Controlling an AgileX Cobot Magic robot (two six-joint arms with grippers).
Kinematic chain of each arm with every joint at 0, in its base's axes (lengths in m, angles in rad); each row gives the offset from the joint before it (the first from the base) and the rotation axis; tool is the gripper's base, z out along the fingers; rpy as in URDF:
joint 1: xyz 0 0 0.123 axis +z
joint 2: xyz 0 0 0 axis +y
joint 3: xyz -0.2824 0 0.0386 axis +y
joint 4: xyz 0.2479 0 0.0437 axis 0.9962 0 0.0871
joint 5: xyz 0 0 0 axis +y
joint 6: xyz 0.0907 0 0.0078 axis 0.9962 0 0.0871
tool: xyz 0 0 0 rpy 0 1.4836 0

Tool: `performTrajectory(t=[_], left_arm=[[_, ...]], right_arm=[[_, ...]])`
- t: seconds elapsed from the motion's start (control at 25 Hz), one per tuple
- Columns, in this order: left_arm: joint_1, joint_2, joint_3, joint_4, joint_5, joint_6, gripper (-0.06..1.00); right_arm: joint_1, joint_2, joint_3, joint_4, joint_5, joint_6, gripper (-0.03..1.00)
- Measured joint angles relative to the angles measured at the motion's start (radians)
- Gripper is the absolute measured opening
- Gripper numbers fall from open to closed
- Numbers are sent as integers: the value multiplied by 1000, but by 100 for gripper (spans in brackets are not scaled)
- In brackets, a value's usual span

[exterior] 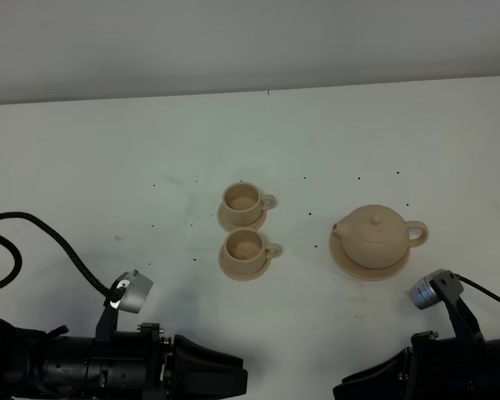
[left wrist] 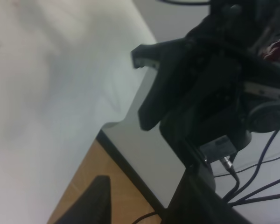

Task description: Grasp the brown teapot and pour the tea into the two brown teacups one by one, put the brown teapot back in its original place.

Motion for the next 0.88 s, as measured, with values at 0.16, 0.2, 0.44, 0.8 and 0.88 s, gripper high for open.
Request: performTrajectory(t=[0.16, 0.2, 0.44, 0.8, 0.88], left_arm=[[0, -18, -36, 0, 0, -14, 39], [0, -33, -48, 0, 0, -30, 39], [0, -192, -168, 14, -15, -265, 39], [0, -552, -329, 464, -390, -921, 39], [0, -635, -343, 579, -424, -1058, 39]], right_arm=[[0, 0, 0, 0, 2, 0, 24], [0, 0, 0, 0, 3, 0, 24], [0, 0, 0, 0, 7, 0, 24], [0, 0, -3, 1, -9, 0, 24], [0, 1, -18, -1, -46, 6, 24]])
